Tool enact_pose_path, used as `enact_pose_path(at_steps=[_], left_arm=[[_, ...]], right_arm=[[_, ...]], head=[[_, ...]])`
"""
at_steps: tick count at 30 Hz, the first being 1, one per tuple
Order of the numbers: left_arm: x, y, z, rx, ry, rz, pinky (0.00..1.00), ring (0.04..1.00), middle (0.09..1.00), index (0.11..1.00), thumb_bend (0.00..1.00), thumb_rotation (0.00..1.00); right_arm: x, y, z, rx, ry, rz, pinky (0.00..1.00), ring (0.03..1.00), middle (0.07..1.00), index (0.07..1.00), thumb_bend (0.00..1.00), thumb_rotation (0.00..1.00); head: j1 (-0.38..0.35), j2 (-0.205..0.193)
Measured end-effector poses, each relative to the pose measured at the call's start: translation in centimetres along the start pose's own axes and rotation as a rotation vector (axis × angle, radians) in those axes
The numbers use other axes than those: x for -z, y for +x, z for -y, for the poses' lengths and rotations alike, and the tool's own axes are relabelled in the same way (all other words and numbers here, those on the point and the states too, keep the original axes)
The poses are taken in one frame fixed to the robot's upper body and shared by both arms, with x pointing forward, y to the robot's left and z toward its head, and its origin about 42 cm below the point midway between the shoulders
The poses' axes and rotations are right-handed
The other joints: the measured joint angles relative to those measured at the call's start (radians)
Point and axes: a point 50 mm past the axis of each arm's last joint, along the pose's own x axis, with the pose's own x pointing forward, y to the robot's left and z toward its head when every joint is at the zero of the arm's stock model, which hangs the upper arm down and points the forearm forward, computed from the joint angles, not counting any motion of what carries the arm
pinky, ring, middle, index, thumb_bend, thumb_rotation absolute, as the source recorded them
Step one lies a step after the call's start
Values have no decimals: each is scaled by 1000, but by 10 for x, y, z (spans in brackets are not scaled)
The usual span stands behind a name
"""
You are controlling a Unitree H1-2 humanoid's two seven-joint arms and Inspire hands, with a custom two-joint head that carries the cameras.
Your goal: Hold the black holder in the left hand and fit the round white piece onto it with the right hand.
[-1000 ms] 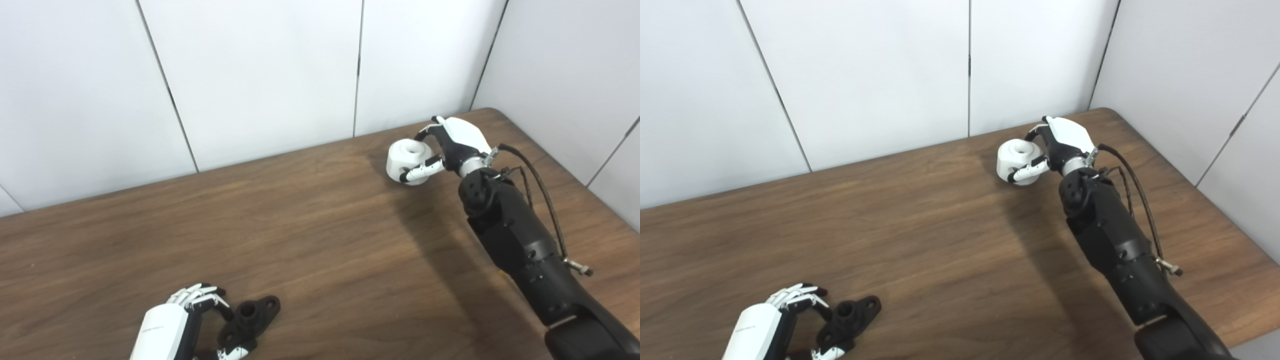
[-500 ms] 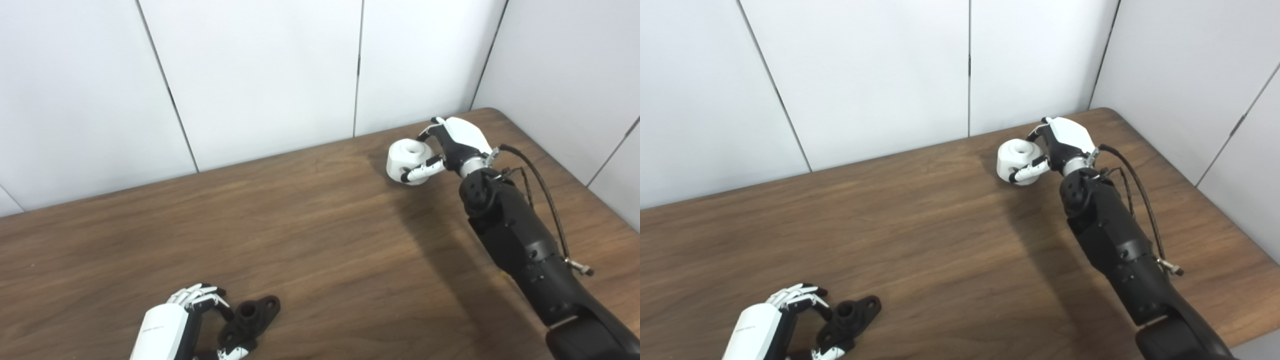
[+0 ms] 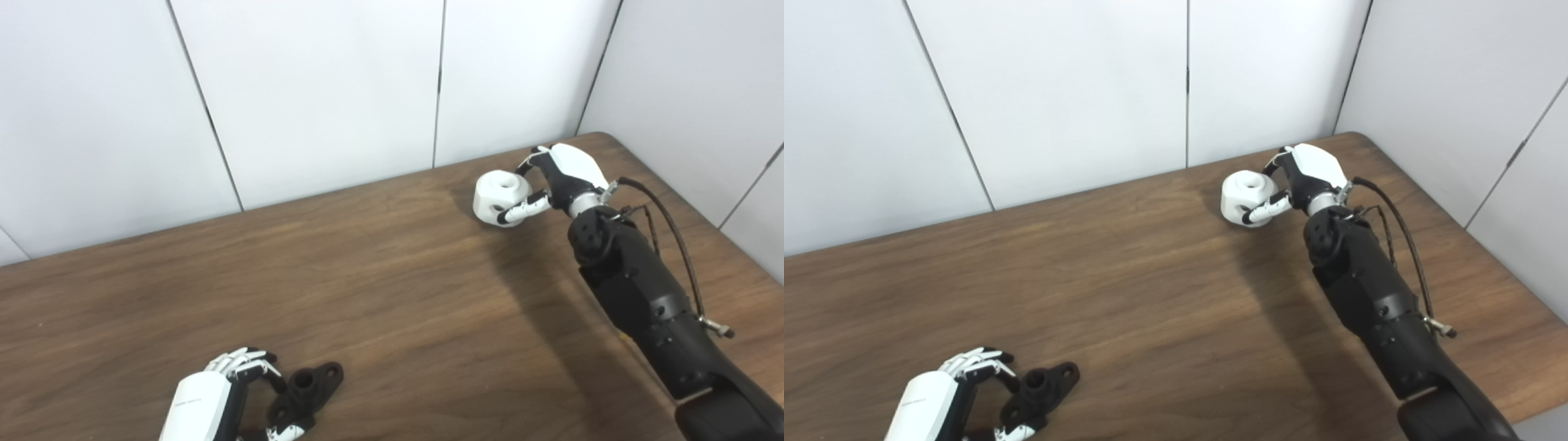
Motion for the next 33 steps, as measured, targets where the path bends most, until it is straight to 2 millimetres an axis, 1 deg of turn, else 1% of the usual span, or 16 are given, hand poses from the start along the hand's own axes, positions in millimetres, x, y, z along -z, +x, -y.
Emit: enact_pose_path(at_steps=[1, 2, 3, 5, 18, 23, 28, 30, 33], left_arm=[[0, 0, 0, 0, 0, 0, 826, 819, 743, 485, 520, 42], [0, 0, 0, 0, 0, 0, 826, 819, 742, 485, 520, 42], [0, 0, 0, 0, 0, 0, 825, 818, 742, 485, 520, 42], [0, 0, 0, 0, 0, 0, 823, 817, 740, 485, 520, 42], [-1, 0, -1, 4, 3, -1, 827, 820, 743, 486, 520, 42], [-1, 0, -1, 4, 5, -1, 828, 819, 745, 486, 520, 42], [-4, 1, -3, 6, 11, -4, 836, 823, 751, 486, 520, 43], [-5, 1, -3, 9, 7, -12, 837, 827, 753, 486, 520, 43], [-7, 2, -1, 10, 3, -17, 840, 833, 756, 486, 520, 43]], right_arm=[[0, 0, 0, -1, 4, 5, 1000, 1000, 889, 532, 703, 198], [1, 0, 0, 1, 6, 13, 1000, 996, 876, 509, 617, 172], [1, 0, -1, 6, 10, 22, 1000, 993, 867, 495, 563, 156], [2, 0, -1, 25, 18, 32, 1000, 981, 844, 486, 534, 143], [8, -2, -5, 69, 45, 42, 1000, 977, 828, 484, 524, 133], [9, -7, -7, 68, 60, 54, 1000, 966, 825, 485, 525, 136], [0, -19, -3, 65, 90, 103, 1000, 952, 827, 484, 524, 134], [-6, -24, 2, 63, 103, 132, 1000, 947, 822, 484, 525, 137], [-17, -31, 10, 48, 118, 177, 1000, 944, 818, 484, 525, 139]], head=[[0, 0], [0, 0], [0, -2], [0, -2], [8, -2], [37, 6], [77, 15], [106, 20], [124, 25]])
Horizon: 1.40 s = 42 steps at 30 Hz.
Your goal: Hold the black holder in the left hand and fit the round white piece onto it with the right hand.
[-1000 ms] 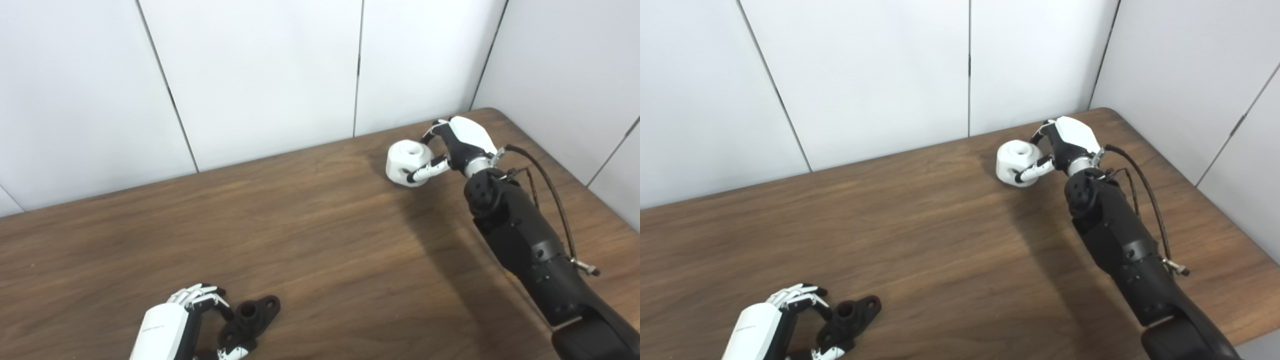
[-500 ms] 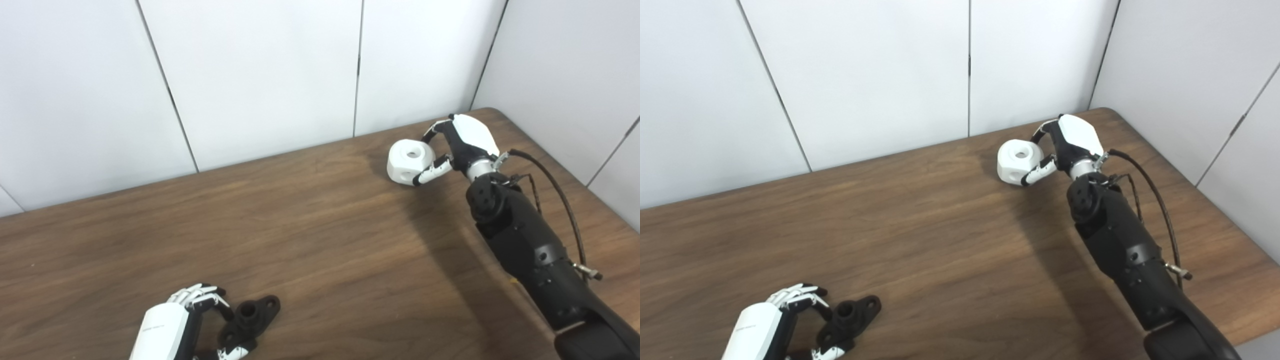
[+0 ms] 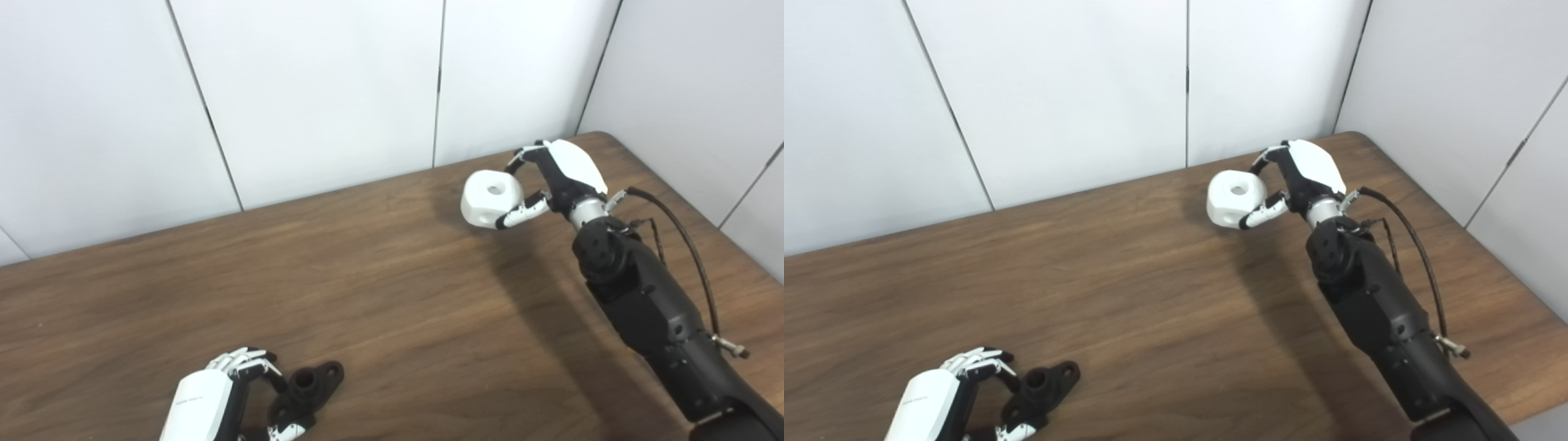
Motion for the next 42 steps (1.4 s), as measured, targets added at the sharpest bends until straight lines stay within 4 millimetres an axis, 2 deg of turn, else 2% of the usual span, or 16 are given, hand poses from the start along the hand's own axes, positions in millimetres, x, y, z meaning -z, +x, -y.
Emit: enact_pose_path(at_steps=[5, 8, 19, 34, 42], left_arm=[[-5, 1, 3, -3, 7, 3, 853, 840, 758, 486, 520, 44], [-7, 0, 5, -11, 15, 6, 860, 840, 760, 486, 520, 45], [-17, 3, 14, -22, 20, -7, 911, 874, 781, 487, 520, 45], [-25, 8, 17, -22, 28, -13, 913, 875, 786, 487, 520, 45], [-31, 11, 20, -21, 32, -16, 910, 875, 787, 487, 520, 46]], right_arm=[[-28, -17, 8, -53, 0, 73, 1000, 930, 815, 484, 525, 139], [-46, -30, 7, -91, -22, 139, 1000, 910, 796, 483, 526, 139], [-95, -63, 8, -212, -39, 325, 1000, 913, 809, 482, 526, 139], [-137, -99, -9, -320, 8, 476, 1000, 919, 808, 480, 526, 138], [-157, -110, -26, -380, 56, 524, 1000, 919, 811, 480, 526, 139]], head=[[58, 11], [127, 23], [204, 48], [271, 101], [304, 101]])
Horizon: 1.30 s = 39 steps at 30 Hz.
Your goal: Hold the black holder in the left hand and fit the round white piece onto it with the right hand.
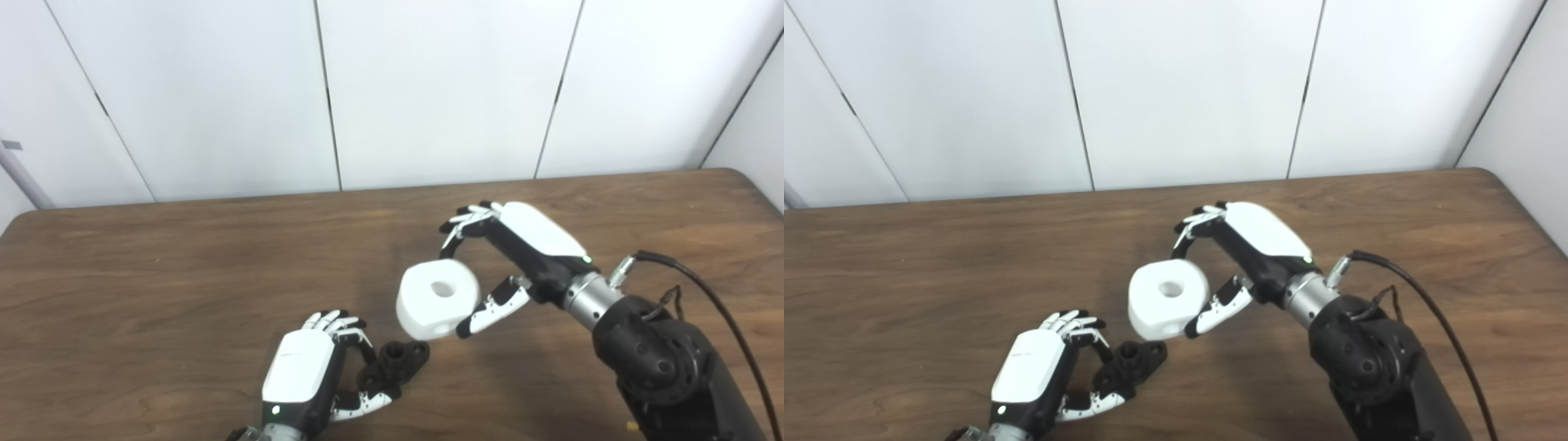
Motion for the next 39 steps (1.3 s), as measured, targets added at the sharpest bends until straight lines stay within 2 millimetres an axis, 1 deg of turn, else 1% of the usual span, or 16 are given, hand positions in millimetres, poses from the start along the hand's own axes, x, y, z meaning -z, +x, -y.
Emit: enact_pose_path(at_steps=[6, 15, 22, 29, 39], left_arm=[[-3, 2, 1, 0, 6, 5, 924, 880, 787, 487, 520, 45], [-5, 4, 2, 2, 4, 9, 928, 885, 789, 487, 520, 46], [-5, 4, 3, 2, 4, 10, 926, 885, 790, 487, 520, 46], [-5, 4, 2, 3, 4, 9, 925, 884, 790, 487, 520, 46], [-5, 4, 2, 3, 5, 9, 922, 881, 787, 487, 520, 46]], right_arm=[[-13, 4, -11, -20, 11, 47, 1000, 913, 810, 480, 526, 140], [-21, 7, -24, -44, 39, 72, 1000, 921, 815, 480, 526, 138], [-19, 6, -25, -51, 35, 67, 1000, 931, 823, 480, 526, 139], [-11, 7, -27, -68, 24, 43, 1000, 935, 823, 480, 526, 138], [-7, 7, -23, -58, 23, 31, 1000, 946, 823, 481, 526, 137]], head=[[21, 5], [29, 9], [22, 14], [15, 17], [9, 15]])
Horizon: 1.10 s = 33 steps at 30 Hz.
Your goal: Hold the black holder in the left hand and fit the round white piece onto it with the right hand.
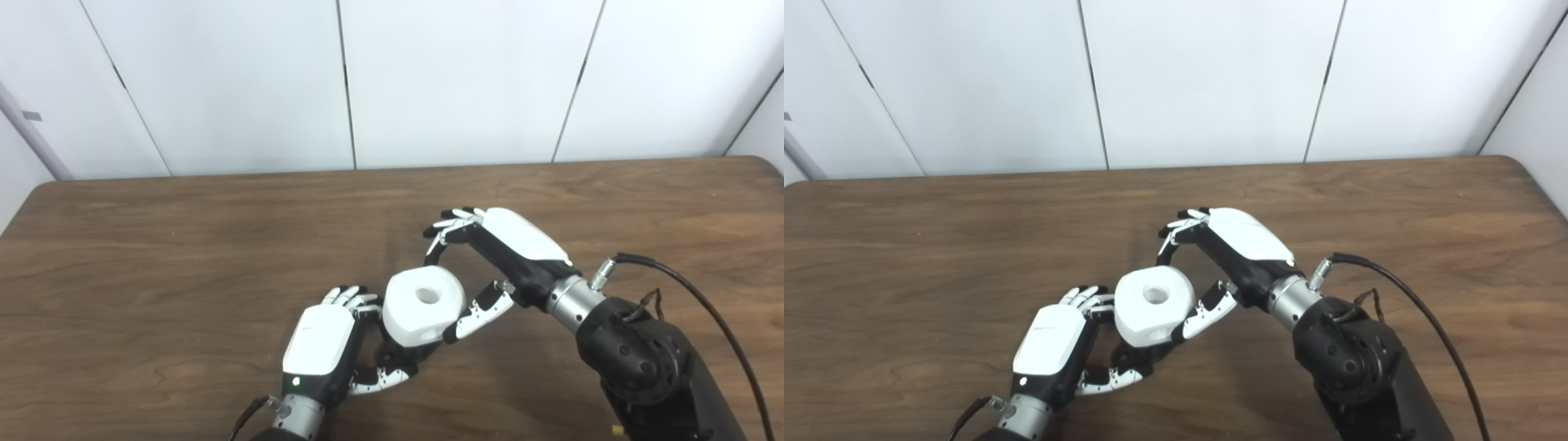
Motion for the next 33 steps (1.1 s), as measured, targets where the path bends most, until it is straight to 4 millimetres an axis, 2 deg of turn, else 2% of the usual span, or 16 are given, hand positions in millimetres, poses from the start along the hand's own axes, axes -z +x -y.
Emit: enact_pose_path(at_steps=[16, 33], left_arm=[[0, 0, 0, 2, 0, -1, 926, 883, 789, 487, 520, 46], [0, 0, 0, 2, 1, 0, 917, 879, 789, 487, 520, 47]], right_arm=[[-6, 4, -2, 5, 18, 13, 1000, 942, 820, 481, 526, 138], [1, 6, -9, -18, 19, -17, 1000, 948, 818, 481, 526, 138]], head=[[-2, 3], [-9, 2]])
